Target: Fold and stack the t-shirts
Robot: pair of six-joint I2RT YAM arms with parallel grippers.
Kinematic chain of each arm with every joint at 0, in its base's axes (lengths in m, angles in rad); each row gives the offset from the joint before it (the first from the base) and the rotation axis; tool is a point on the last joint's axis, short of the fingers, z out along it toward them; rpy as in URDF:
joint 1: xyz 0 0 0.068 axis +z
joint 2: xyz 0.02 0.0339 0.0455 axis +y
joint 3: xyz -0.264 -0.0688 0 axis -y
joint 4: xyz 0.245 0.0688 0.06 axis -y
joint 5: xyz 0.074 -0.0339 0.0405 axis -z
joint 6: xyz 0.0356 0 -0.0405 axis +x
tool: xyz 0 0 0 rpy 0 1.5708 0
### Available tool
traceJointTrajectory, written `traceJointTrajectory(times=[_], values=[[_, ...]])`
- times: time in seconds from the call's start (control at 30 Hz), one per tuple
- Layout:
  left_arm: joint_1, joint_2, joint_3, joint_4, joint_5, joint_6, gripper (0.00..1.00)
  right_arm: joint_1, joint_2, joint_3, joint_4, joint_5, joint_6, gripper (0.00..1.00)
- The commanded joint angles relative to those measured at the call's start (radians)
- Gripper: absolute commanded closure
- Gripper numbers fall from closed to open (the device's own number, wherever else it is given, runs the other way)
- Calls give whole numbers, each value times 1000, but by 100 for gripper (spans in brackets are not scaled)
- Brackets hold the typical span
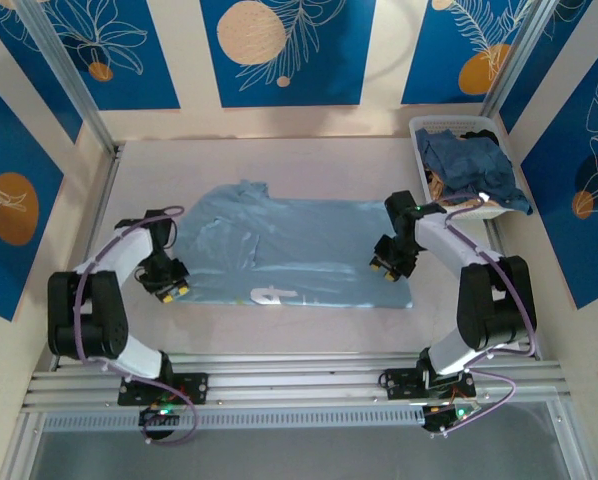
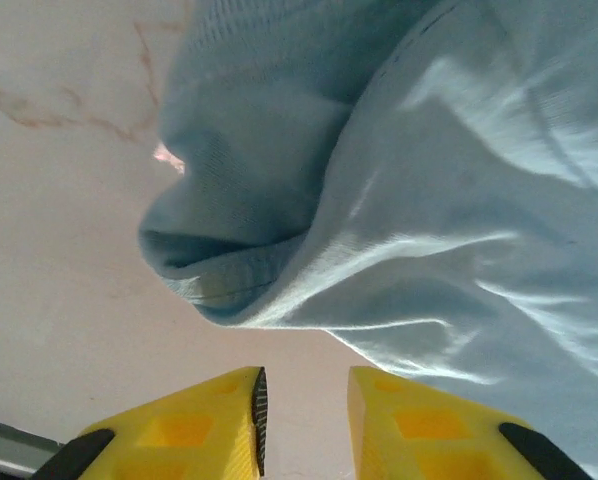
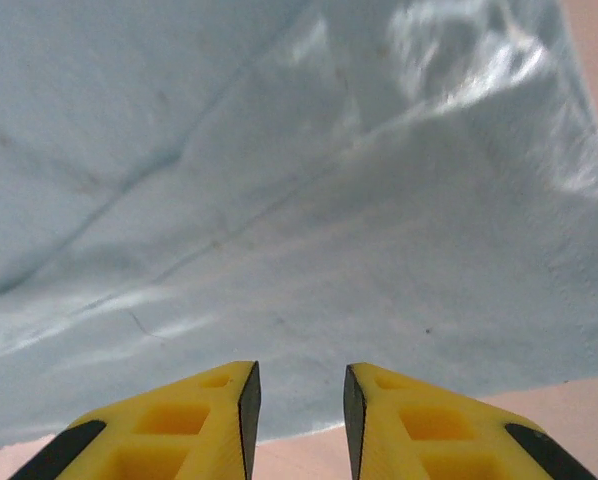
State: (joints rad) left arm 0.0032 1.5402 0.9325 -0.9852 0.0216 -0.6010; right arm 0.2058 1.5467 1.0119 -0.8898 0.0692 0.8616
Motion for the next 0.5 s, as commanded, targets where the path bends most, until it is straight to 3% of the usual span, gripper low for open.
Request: traceJointTrajectory(times=[0.0, 0.2, 0.47], values=[[6, 85, 38, 19, -14, 10, 74, -17, 7, -40, -9, -48, 42, 68], [54, 177, 97, 31, -181, 104, 79, -96, 133, -24, -45, -24, 24, 69], [90, 258, 109, 41, -227, 147, 81, -132, 225, 13, -57, 12, 8, 70]])
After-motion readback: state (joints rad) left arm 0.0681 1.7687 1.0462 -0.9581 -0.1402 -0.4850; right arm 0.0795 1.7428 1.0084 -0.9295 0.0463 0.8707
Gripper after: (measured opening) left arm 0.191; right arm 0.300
